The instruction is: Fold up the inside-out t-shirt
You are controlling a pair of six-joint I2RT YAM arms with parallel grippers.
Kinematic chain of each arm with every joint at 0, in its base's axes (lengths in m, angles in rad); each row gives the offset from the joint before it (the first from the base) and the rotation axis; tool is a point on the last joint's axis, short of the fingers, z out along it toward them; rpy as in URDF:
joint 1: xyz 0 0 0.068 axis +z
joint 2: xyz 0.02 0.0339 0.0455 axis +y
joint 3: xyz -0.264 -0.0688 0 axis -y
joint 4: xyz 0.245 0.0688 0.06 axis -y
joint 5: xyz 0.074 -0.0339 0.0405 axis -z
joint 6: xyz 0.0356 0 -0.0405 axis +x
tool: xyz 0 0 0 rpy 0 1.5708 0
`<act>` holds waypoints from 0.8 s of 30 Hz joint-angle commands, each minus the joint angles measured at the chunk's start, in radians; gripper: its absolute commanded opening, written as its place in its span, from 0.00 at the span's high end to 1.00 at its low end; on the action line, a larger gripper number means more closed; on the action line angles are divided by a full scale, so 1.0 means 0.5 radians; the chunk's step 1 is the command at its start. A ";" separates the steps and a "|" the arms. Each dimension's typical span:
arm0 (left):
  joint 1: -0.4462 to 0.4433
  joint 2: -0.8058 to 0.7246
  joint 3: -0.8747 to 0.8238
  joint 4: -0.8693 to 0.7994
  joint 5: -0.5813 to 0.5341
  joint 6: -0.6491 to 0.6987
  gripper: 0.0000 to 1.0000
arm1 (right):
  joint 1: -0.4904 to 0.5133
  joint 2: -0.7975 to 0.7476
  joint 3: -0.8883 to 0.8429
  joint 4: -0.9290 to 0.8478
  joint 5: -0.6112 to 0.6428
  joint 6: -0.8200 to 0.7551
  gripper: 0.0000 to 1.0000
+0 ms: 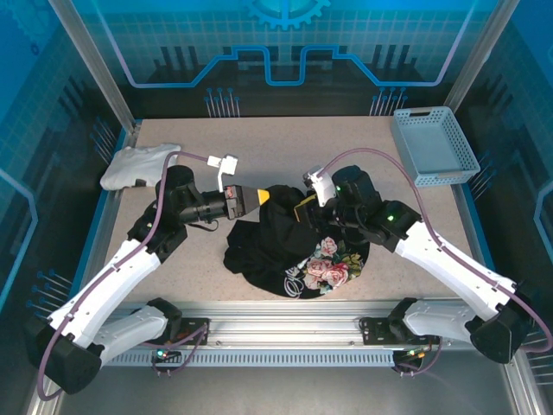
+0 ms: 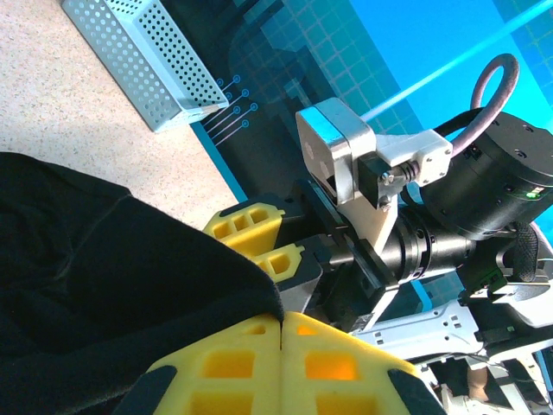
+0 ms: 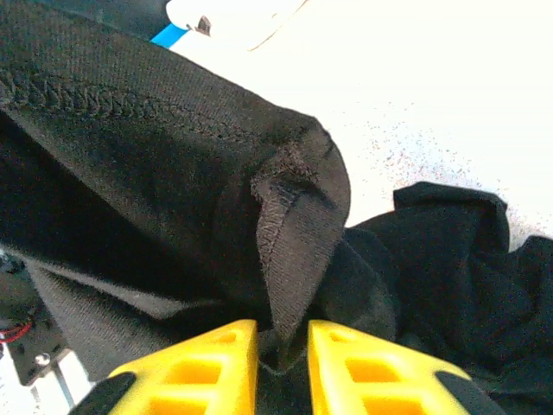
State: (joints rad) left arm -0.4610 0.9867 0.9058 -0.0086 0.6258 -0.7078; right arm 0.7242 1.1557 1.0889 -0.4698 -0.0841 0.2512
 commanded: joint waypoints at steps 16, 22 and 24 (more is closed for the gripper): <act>0.005 -0.016 -0.086 -0.265 -0.447 0.390 1.00 | -0.561 -0.321 -0.081 0.412 -1.255 0.415 1.00; 0.005 -0.026 -0.097 -0.262 -0.451 0.409 1.00 | -0.655 -0.330 -0.100 0.370 -1.347 0.422 1.00; 0.005 -0.048 -0.094 -0.259 -0.438 0.406 1.00 | -0.659 -0.323 -0.081 0.227 -1.289 0.318 1.00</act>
State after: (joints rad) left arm -0.4610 0.9836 0.8658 -0.1318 0.4149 -0.5385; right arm 0.4103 0.9951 1.0420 -0.3111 -0.6868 0.4408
